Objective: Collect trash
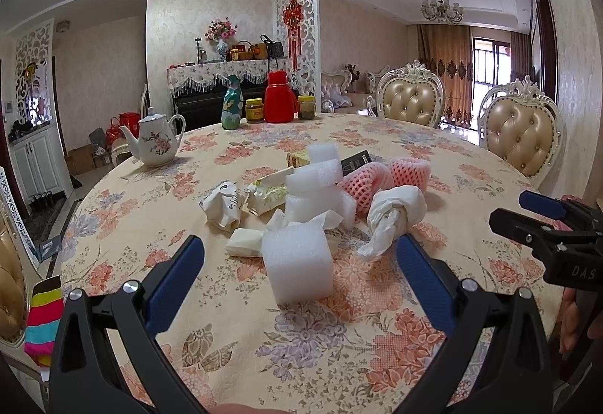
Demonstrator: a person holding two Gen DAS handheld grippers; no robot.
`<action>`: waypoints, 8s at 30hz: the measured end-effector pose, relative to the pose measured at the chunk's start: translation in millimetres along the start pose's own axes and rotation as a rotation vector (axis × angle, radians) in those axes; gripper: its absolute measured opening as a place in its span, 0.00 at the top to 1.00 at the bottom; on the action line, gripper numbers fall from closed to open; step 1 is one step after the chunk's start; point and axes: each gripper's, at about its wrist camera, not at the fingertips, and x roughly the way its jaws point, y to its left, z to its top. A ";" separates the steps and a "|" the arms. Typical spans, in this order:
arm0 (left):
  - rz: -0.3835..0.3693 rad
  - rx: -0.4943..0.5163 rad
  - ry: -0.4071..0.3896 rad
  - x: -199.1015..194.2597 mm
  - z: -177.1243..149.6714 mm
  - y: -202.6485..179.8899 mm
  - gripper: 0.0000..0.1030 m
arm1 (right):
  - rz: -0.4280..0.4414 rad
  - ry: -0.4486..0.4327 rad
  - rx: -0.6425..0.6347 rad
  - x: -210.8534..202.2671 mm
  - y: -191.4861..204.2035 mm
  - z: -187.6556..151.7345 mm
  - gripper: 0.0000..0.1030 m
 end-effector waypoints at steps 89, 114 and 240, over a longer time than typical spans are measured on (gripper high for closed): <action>-0.024 0.001 0.269 107.0 -6.6 14.7 0.04 | 0.069 0.336 0.177 175.9 -15.9 25.4 0.18; -0.085 0.061 0.242 93.6 -6.5 -40.5 0.41 | 0.049 0.149 0.203 54.6 -73.6 -3.1 0.85; 0.181 -0.074 0.169 92.2 -6.6 107.6 0.05 | 0.168 0.416 -0.115 235.8 105.9 27.5 0.51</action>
